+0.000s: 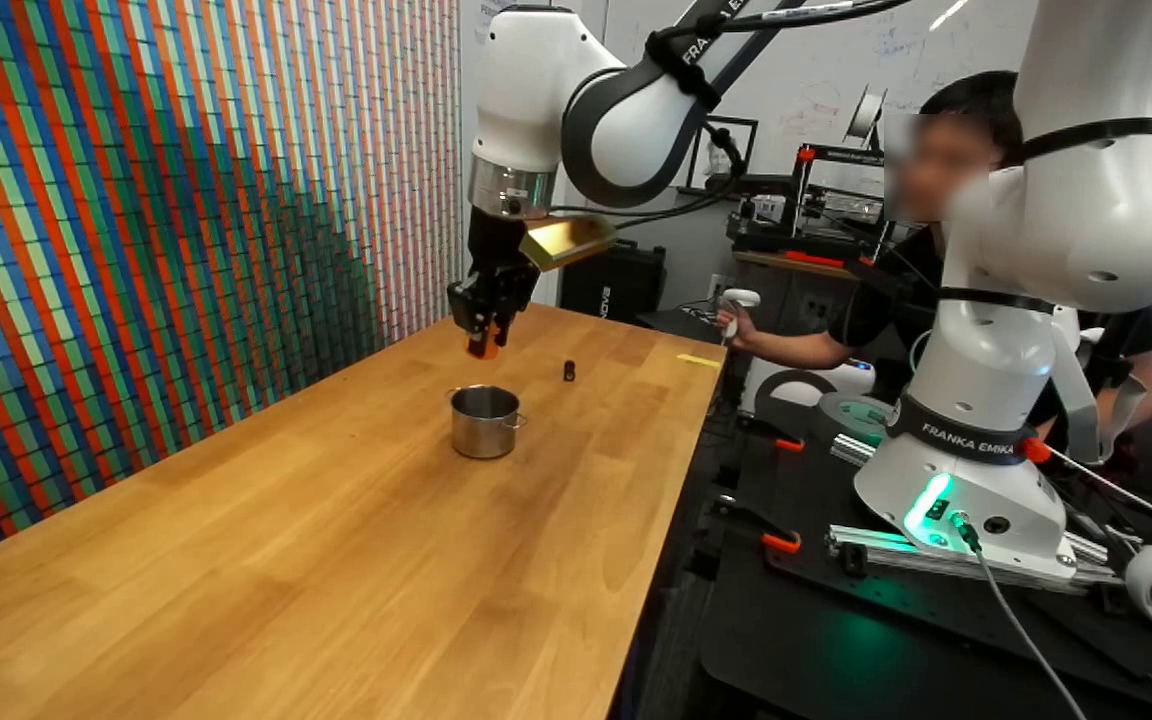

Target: Put the orange duck in the pot

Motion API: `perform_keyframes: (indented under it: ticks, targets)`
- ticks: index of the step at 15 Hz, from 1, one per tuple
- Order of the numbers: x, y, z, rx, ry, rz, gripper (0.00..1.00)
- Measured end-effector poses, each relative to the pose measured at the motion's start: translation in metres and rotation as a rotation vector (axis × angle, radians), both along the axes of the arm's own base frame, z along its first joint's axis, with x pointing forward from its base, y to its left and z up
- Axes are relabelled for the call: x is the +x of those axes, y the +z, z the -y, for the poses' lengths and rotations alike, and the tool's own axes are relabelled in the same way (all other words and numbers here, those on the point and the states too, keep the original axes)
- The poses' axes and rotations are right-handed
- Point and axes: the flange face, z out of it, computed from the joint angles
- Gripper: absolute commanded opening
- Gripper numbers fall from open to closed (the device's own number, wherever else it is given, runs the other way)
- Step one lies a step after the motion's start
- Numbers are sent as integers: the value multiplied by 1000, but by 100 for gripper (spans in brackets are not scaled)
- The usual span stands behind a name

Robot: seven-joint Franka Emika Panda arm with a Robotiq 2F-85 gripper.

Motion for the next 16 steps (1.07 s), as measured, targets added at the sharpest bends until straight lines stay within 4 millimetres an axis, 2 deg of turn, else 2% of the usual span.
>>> perform_keyframes:
  ticks: [4, 5, 6, 10, 11, 13, 16]
  targets:
    - [-5, -16, -2, -17, 5, -25, 22]
    - [-4, -20, 0, -23, -1, -28, 64]
    - [-2, -23, 3, -31, -6, -29, 65]
    - [10, -37, 14, -66, -24, -29, 94]
    - [13, -40, 17, -69, -31, -33, 99]
    - [18, -42, 22, -72, -41, -33, 100]
    - [24, -30, 27, -85, -38, -38, 100]
